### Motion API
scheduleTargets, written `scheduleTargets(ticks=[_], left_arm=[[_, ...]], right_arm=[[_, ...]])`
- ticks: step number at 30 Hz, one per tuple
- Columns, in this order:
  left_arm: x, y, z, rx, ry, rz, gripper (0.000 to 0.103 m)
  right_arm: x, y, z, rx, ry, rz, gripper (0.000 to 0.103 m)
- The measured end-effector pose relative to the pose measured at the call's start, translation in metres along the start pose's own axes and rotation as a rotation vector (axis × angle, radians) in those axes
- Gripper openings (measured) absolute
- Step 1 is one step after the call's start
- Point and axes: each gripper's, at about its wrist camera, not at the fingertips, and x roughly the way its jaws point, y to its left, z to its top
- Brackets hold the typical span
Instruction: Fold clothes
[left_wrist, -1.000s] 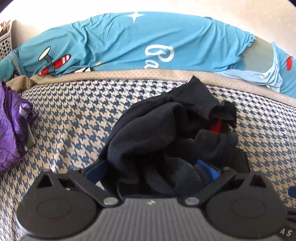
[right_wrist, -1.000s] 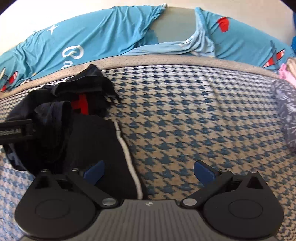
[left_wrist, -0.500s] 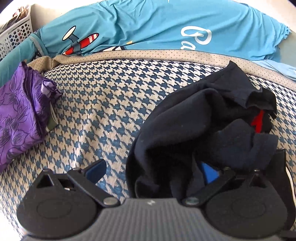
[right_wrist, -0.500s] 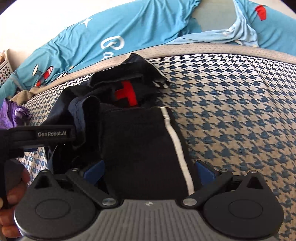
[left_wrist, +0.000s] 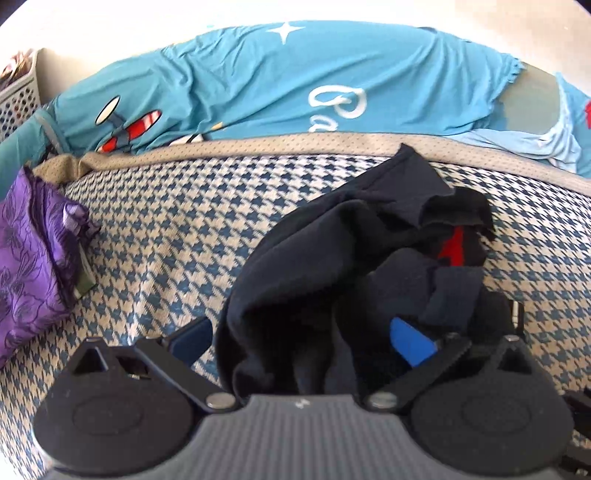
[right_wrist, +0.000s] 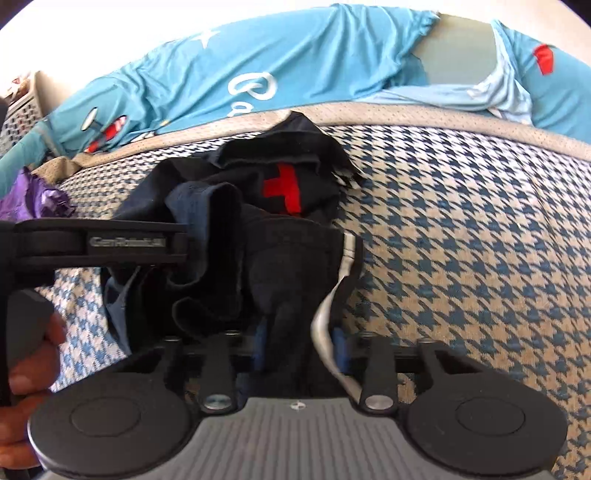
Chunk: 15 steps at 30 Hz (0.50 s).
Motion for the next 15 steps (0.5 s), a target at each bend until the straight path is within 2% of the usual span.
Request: scheduleTargets(ticks=[4,8,15], left_arm=[[-0.002,-0.004,0.0,0.014,-0.01,-0.017,0.103],[0.0,0.0,0.001,-0.004,-0.005,-0.019,0.103],[0.005,-0.004,-0.001,0.022,0.016,0.02,0.103]], right_arm=[[-0.005,0.004,-0.001,-0.033,-0.029,-0.026,0.017],[-0.013,-0.006,-0.001,0.018,-0.067,-0.065,0.015],[-0.024,-0.018,0.003,0.052,-0.121,-0.192,0.014]])
